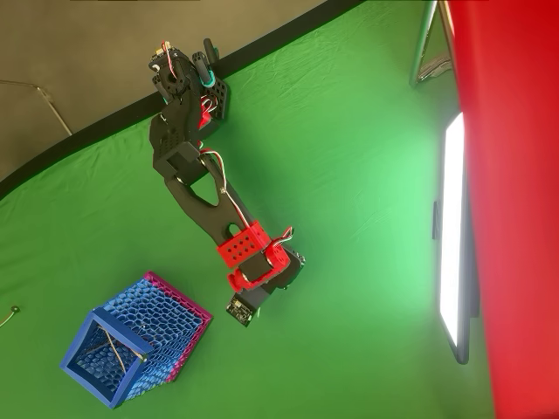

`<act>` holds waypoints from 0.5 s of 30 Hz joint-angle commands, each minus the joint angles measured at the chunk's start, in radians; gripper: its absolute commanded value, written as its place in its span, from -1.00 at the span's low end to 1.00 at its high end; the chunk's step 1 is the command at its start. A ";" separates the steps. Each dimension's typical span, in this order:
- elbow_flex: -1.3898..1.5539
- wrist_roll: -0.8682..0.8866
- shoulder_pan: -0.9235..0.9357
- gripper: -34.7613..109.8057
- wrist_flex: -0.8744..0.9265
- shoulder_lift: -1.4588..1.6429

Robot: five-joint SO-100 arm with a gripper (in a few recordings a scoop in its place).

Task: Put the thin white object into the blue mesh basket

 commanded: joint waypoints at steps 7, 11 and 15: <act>0.012 -0.044 0.095 -0.51 -0.339 0.359; 0.130 -0.015 0.166 -0.51 -0.598 0.506; 0.213 0.086 0.249 -0.51 -0.787 0.600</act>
